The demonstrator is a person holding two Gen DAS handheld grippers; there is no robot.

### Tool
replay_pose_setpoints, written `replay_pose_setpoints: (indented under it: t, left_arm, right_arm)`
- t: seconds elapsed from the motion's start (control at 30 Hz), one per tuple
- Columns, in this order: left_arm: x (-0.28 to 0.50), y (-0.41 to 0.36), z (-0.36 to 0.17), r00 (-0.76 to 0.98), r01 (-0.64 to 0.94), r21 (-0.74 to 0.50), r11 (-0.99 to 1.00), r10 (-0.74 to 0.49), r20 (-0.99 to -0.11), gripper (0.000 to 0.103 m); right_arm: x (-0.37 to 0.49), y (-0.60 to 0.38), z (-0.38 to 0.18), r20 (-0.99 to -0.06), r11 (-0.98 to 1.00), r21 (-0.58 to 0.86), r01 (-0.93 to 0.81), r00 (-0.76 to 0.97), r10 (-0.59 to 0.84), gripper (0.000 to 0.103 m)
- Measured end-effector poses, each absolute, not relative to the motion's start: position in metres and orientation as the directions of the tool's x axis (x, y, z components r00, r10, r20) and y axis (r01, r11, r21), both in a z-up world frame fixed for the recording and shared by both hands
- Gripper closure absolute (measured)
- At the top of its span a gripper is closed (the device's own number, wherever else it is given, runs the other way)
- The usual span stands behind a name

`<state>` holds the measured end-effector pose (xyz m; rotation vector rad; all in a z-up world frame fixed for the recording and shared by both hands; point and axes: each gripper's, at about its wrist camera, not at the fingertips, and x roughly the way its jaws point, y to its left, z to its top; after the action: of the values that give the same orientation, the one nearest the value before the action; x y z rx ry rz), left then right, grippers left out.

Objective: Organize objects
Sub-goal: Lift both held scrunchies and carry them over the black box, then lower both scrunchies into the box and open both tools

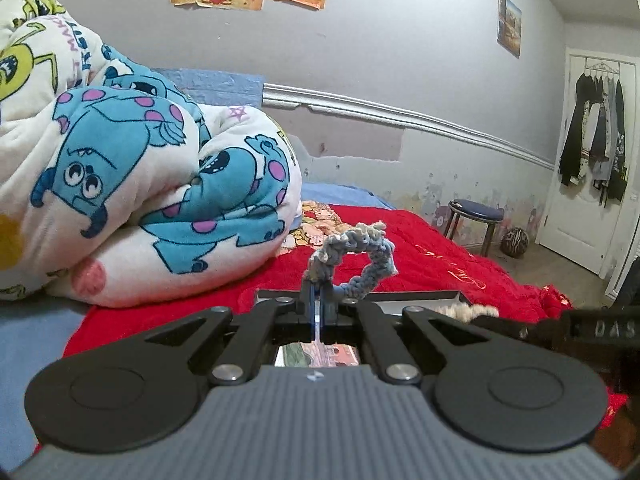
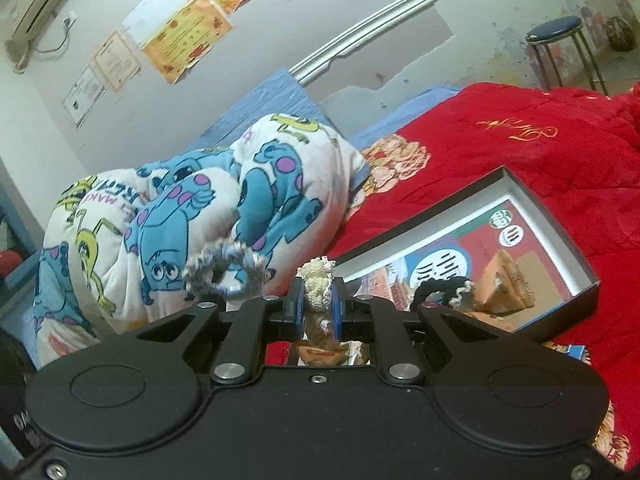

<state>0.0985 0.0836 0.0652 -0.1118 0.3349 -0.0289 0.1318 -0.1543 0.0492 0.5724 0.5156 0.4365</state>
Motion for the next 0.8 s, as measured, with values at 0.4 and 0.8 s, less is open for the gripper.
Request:
replay_pose_setpoints:
  t: [0.4,0.8]
  left_arm:
    - [0.132,0.106,0.042,0.922,-0.015,-0.182,0.983,-0.057,-0.383,0.1]
    - [0.159,0.104,0.0,0.857,-0.032,-0.255,0.966,-0.105,-0.505,0.1]
  right_arm:
    - [0.15,-0.151,0.03,-0.365,0.757,0.601,-0.257,0.754,0.546,0.09]
    - [0.208,-0.12,0.022,-0.442,0.793,0.536,-0.29,0.704,0.556,0.09]
